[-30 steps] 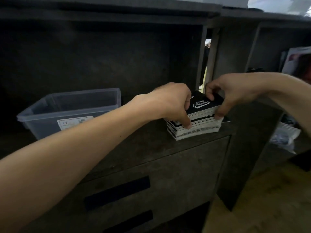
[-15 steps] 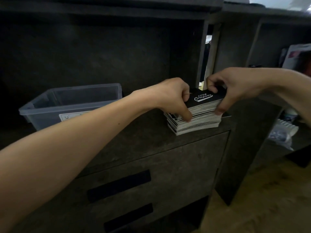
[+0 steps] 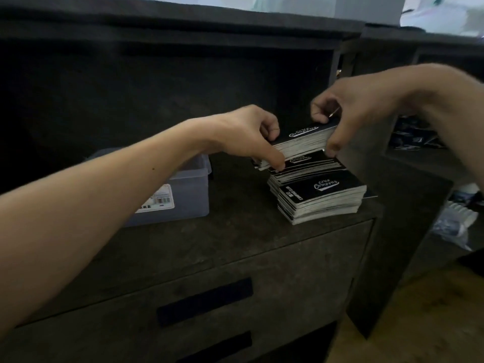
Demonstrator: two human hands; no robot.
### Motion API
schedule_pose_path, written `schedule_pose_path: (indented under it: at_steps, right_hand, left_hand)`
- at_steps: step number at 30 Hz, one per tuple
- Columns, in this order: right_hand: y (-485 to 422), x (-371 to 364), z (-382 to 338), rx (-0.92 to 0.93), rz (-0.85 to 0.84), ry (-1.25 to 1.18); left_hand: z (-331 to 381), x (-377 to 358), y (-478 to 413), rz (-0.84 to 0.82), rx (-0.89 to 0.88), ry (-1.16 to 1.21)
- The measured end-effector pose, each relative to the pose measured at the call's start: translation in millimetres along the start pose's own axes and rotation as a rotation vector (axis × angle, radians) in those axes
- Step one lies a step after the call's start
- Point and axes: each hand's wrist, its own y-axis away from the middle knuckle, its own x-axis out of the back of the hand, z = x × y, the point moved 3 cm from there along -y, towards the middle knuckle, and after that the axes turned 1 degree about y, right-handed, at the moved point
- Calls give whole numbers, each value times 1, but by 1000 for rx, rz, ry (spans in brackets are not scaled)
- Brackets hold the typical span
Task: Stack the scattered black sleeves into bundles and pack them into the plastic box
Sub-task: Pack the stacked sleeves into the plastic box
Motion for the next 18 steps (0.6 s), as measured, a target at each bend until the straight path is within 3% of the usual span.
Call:
schedule_pose_path:
  at_steps: [3,11,18]
  right_hand:
    - [-9,7,-11,2,-29,5]
    - [-80,-15,-97,166,258,-142]
    - [-155,-69,-181,210,53,-82]
  left_hand:
    - [-7,10,9,6,14,-35]
    - [-69,98,59,120,280,-271]
    - [-149,101,92,-77,539,-392]
